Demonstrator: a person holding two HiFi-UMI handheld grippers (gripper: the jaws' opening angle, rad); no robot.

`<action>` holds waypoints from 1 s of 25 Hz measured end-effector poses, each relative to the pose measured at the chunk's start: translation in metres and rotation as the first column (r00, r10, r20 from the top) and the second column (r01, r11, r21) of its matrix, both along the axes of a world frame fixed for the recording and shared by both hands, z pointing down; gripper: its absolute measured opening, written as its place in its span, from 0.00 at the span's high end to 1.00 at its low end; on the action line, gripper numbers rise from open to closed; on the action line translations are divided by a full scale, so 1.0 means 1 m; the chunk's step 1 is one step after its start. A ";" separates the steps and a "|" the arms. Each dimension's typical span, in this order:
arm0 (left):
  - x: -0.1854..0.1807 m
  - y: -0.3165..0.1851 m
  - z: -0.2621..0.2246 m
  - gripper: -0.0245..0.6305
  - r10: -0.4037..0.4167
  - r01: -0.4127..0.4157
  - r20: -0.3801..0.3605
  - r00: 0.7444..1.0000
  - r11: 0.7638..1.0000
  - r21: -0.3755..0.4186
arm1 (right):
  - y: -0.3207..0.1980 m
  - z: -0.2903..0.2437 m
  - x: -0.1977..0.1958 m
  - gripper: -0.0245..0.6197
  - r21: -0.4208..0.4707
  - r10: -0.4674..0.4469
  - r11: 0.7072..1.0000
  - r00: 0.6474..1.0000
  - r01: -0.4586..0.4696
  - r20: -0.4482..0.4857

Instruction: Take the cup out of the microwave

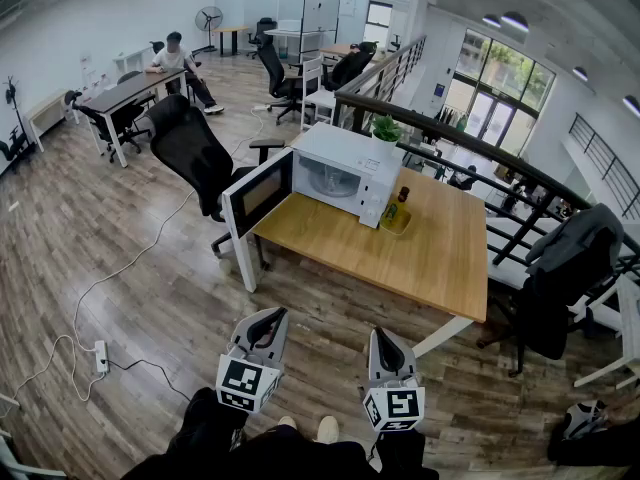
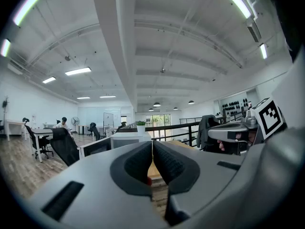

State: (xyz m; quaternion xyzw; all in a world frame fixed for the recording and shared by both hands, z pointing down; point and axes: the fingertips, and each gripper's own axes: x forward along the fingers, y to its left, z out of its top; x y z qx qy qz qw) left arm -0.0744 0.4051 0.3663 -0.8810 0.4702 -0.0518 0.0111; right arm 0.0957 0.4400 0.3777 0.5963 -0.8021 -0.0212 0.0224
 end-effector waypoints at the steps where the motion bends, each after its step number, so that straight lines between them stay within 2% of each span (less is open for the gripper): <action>1: 0.000 -0.002 0.001 0.92 0.002 -0.002 -0.003 1.000 1.000 -0.003 | -0.002 0.000 -0.001 0.94 0.000 0.000 1.000 1.000 0.000 0.004; 16: -0.016 -0.037 0.015 0.92 0.025 -0.025 -0.004 1.000 0.999 -0.023 | -0.034 0.016 -0.026 0.94 -0.030 0.009 1.000 1.000 -0.008 0.023; 25: -0.015 -0.105 0.019 0.92 0.012 -0.012 -0.012 1.000 1.000 -0.017 | -0.102 0.017 -0.024 0.94 -0.019 -0.007 1.000 1.000 0.008 0.019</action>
